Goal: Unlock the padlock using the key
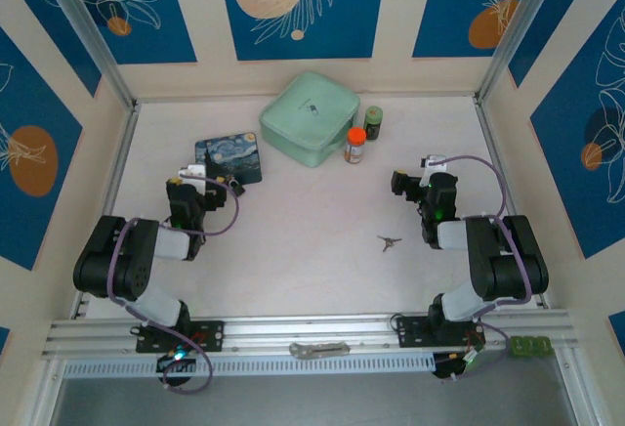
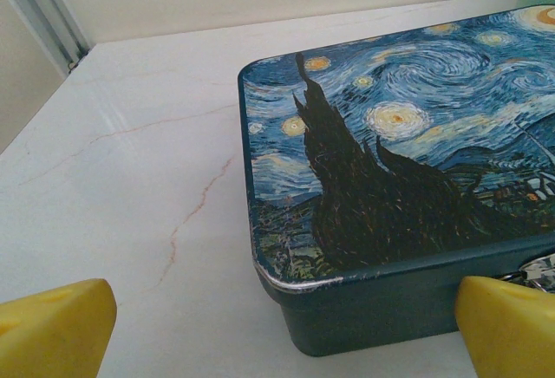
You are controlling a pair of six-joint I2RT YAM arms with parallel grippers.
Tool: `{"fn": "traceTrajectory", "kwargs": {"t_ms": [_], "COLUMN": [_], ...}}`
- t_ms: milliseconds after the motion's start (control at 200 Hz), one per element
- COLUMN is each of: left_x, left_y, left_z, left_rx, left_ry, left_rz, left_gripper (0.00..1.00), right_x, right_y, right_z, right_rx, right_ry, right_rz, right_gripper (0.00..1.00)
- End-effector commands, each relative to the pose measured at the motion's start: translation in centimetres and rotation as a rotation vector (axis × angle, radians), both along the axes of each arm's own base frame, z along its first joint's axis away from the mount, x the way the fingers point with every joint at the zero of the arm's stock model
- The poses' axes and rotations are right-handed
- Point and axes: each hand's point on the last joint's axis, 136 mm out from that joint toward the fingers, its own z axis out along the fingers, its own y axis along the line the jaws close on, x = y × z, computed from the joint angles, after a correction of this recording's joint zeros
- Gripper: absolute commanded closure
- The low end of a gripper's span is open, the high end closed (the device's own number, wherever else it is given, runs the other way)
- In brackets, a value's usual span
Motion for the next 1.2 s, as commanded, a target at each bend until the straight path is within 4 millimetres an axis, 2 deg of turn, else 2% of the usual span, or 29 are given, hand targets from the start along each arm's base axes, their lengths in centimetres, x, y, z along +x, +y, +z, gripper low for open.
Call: {"fn": "traceTrajectory", "kwargs": {"t_ms": [0, 150, 210, 285, 380, 470, 525, 630, 720, 850, 925, 985, 1100, 1195], "left_x": [0.0, -0.7, -1.0, -1.2, -1.5, -1.4, -1.3, -1.4, -1.9, -2.9, -3.2, -3.2, -3.1, -3.1], "left_y": [0.8, 0.1, 0.0, 0.0, -0.4, -2.7, -4.2, -6.9, -10.5, -16.4, -19.1, -20.5, -22.6, -23.5], "left_z": [1.2, 3.3, 5.0, 7.9, 11.4, 12.6, 12.5, 11.7, 11.0, 10.4, 10.1, 9.6, 8.8, 8.3], "left_rx": [0.000, 0.038, 0.058, 0.022, -0.137, -0.301, -0.398, -0.569, -0.559, -0.553, -0.610, -0.653, -0.707, -0.727], "left_ry": [-0.030, -0.049, -0.052, -0.108, -0.181, -0.122, -0.084, -0.057, -0.008, 0.041, 0.059, 0.087, 0.138, 0.167], "left_rz": [0.034, 0.016, 0.026, 0.056, 0.065, -0.021, -0.069, -0.125, -0.170, -0.281, -0.365, -0.405, -0.470, -0.497], "left_gripper": [0.00, 0.00, 0.00, 0.00, 0.00, 0.00, 0.00, 0.00, 0.00, 0.00, 0.00, 0.00, 0.00, 0.00], "right_x": [0.3, 0.0, -0.4, -1.1, -3.4, -6.6, -8.8, -12.4, -15.1, -17.7, -18.0, -17.8, -17.0, -16.3], "right_y": [0.5, 1.6, 2.1, 2.4, 3.2, 3.9, 5.1, 7.4, 7.9, 9.8, 10.3, 10.3, 10.2, 9.0], "right_z": [1.5, 4.5, 6.2, 7.3, 6.8, 5.0, 3.7, 2.4, 1.3, -0.3, -1.2, -1.7, -2.4, -3.0], "right_rx": [-0.031, -0.108, -0.131, -0.094, 0.004, 0.125, 0.197, 0.265, 0.274, 0.263, 0.192, 0.133, 0.027, -0.129], "right_ry": [-0.035, -0.049, -0.053, -0.013, 0.161, 0.350, 0.461, 0.622, 0.753, 0.885, 0.918, 0.956, 1.055, 1.107], "right_rz": [0.015, 0.019, -0.003, -0.054, -0.097, -0.144, -0.125, -0.050, -0.086, -0.019, 0.021, 0.024, 0.015, -0.037], "right_gripper": [0.01, 0.01, 0.00, 0.00, 0.03, 0.04, 0.08, 0.14, 0.18, 0.30, 0.33, 0.34, 0.40, 0.44]}}
